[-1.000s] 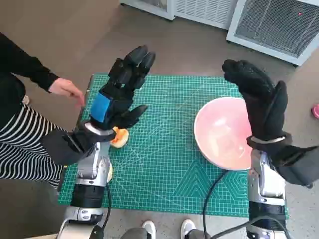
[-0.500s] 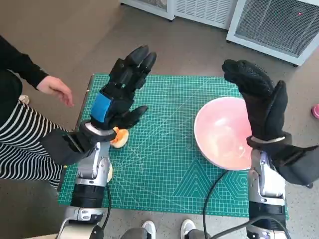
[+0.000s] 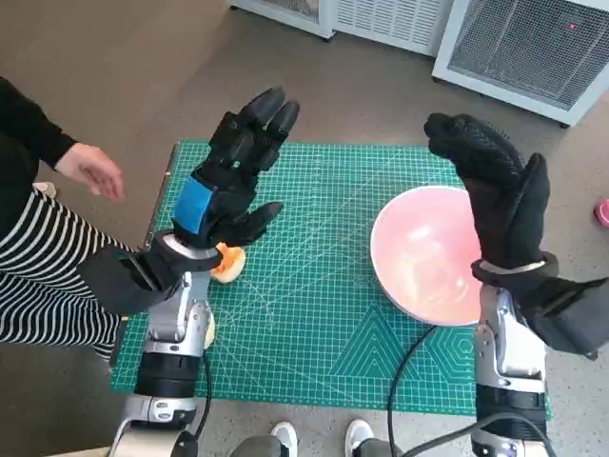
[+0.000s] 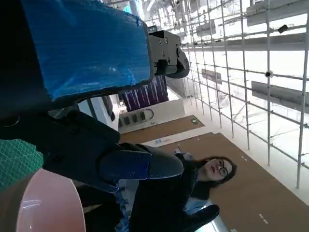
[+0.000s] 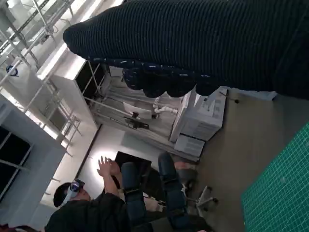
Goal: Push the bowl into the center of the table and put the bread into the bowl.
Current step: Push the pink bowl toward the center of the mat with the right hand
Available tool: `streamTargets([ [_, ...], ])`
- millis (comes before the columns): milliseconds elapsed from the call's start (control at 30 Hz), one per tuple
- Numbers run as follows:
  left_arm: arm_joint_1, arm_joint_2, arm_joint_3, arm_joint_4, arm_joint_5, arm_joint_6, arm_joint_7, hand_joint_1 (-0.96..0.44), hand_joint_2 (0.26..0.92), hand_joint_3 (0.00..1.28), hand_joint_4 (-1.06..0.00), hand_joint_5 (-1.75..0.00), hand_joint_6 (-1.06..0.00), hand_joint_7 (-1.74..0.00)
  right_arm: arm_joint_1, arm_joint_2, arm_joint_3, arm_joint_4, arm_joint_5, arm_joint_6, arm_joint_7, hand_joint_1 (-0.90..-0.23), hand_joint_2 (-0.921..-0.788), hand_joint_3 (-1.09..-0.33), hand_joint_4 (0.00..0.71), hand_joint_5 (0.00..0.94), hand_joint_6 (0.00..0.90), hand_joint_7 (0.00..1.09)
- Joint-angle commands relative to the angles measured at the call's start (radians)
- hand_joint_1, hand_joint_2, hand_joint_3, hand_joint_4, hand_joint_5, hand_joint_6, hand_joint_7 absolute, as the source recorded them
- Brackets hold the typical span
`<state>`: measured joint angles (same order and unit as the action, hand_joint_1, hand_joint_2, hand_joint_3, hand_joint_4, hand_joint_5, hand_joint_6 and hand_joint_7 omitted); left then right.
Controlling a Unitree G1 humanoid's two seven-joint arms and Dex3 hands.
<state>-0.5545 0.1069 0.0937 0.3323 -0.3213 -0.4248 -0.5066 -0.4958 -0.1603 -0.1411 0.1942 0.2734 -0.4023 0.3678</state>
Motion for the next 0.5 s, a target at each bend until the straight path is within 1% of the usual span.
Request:
streamTargets([
  [33,0.001,-0.004,-0.002,-0.018,-0.006,0.003,-0.004,-0.56,0.921,0.30,-0.14,-0.01,0.00,-0.44,0.007,-0.010,0.001,0.006,-0.005,0.016,0.002,-0.662,-0.921,-0.677,0.129,0.001,0.026,0.50],
  [133,0.002,-0.004,-0.002,-0.018,-0.003,0.002,-0.002,-0.56,0.921,0.30,-0.14,-0.01,0.00,-0.44,0.008,-0.014,-0.003,0.007,0.000,0.016,0.006,-0.662,-0.921,-0.677,0.130,0.001,0.026,0.50],
  [300,0.004,-0.003,-0.002,-0.020,0.002,0.000,0.001,-0.57,0.921,0.30,-0.14,-0.01,0.00,-0.44,0.013,-0.031,-0.021,0.009,0.019,0.019,0.017,-0.665,-0.921,-0.674,0.133,0.003,0.028,0.50],
  [400,0.007,-0.002,-0.001,-0.022,0.004,-0.003,0.004,-0.57,0.921,0.30,-0.15,-0.01,0.00,-0.44,0.029,-0.054,-0.048,0.000,0.042,0.021,0.027,-0.671,-0.921,-0.670,0.134,0.003,0.029,0.50],
  [500,0.009,0.000,0.001,-0.023,0.004,-0.005,0.005,-0.56,0.921,0.29,-0.15,-0.01,0.00,-0.45,0.042,-0.082,-0.091,0.011,0.062,0.012,0.027,-0.678,-0.921,-0.665,0.132,0.001,0.029,0.49],
])
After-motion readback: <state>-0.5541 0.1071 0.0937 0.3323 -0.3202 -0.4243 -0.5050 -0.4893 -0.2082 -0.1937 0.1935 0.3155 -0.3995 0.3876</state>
